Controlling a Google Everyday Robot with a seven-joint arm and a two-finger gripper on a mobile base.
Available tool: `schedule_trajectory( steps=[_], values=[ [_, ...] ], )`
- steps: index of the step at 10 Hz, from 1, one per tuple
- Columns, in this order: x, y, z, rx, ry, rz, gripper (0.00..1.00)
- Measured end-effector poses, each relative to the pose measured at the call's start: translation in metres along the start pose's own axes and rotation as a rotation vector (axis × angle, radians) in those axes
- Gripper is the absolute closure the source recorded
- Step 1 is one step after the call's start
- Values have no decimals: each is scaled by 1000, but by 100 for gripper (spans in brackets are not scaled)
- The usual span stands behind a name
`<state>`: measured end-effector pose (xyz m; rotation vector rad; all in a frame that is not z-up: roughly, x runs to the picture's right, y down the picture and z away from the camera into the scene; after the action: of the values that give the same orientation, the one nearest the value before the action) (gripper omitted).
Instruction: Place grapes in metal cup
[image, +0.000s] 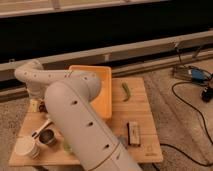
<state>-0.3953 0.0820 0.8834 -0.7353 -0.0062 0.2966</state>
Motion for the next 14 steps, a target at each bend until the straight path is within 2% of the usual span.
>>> schedule_trajectory(
  steps=[3,6,14],
  values=[
    [3,2,10,4,36,-9,20],
    [2,6,12,13,50,-15,20],
    [23,-3,16,24,112,50,20]
  ],
)
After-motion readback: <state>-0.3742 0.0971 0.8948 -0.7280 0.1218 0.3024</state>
